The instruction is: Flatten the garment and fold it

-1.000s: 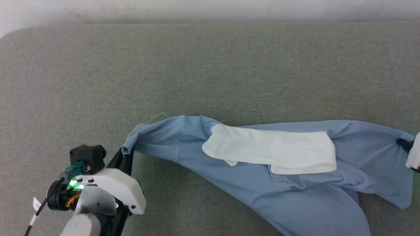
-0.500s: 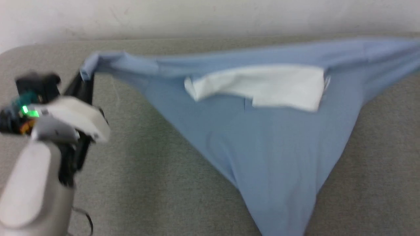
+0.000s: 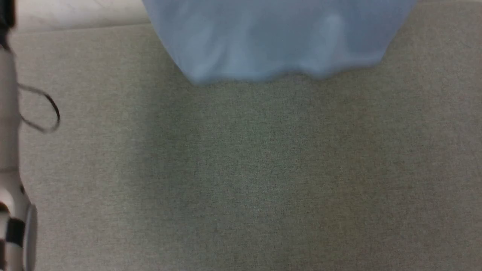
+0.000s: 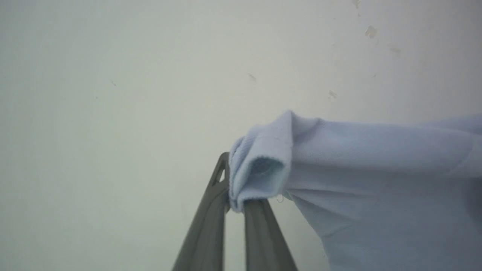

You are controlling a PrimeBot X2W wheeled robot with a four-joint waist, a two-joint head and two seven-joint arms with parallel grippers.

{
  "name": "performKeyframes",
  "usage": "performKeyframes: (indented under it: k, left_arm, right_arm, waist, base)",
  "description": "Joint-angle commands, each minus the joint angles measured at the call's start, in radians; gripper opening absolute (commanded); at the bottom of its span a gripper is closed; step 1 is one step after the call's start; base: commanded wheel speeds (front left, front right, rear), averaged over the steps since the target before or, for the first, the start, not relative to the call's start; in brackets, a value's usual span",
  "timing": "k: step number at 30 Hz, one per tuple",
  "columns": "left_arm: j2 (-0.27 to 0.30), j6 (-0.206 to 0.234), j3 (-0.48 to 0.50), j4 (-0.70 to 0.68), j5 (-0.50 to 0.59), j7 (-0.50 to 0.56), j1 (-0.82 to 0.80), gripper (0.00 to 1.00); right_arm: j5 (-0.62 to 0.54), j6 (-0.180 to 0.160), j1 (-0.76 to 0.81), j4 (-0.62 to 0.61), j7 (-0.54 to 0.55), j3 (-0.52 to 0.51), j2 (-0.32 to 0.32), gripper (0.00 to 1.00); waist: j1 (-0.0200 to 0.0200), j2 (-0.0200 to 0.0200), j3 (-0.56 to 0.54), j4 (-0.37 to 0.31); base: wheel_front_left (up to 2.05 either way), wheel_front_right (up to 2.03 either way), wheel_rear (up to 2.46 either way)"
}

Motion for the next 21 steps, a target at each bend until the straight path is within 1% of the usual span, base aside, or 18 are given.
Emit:
performKeyframes:
  k: [1,5,8,10,16,19,21]
  left_arm:
    - [0.011,-0.007,0.001,0.029,0.018,-0.037,-0.057,0.0]
    - [0.014,-0.026,-0.016,0.1,0.036,-0.1,-0.146,0.0]
    - [0.007,-0.039,-0.026,0.15,0.036,-0.132,-0.148,0.0]
    - [0.003,-0.043,-0.028,0.168,0.033,-0.139,-0.139,0.0]
    - [-0.034,-0.068,-0.029,0.25,-0.003,-0.171,-0.029,0.0]
    - [-0.053,-0.074,-0.019,0.252,-0.029,-0.181,0.062,0.0]
    - [-0.061,-0.07,-0.006,0.237,-0.047,-0.187,0.147,0.0]
  right_arm:
    - [-0.003,-0.002,-0.052,0.021,-0.036,0.01,-0.011,0.0]
    - [0.015,-0.002,-0.126,0.06,-0.087,0.069,-0.014,0.0]
    - [0.046,-0.002,-0.129,0.091,-0.102,0.125,-0.011,0.0]
    - [0.056,-0.002,-0.122,0.101,-0.106,0.143,-0.011,0.0]
    - [0.134,-0.002,-0.032,0.167,-0.118,0.258,-0.008,0.0]
    - [0.184,-0.002,0.053,0.159,-0.123,0.31,-0.016,0.0]
    - [0.227,-0.002,0.132,0.132,-0.127,0.337,-0.023,0.0]
  waist:
    - [-0.0002,0.0,0.053,-0.018]
    - [-0.0002,0.0,0.08,-0.016]
    - [-0.0002,0.0,0.096,-0.01]
    - [-0.0002,0.0,0.1,-0.008]
    - [-0.0002,0.0,0.106,0.011]
    - [-0.0002,0.0,0.089,0.023]
    - [-0.0002,0.0,0.067,0.026]
  base:
    - [0.0,0.0,0.0]
    - [0.0,0.0,0.0]
    - [0.0,0.0,0.0]
    - [0.0,0.0,0.0]
    - [0.0,0.0,0.0]
    - [0.0,0.0,0.0]
    - [0.0,0.0,0.0]
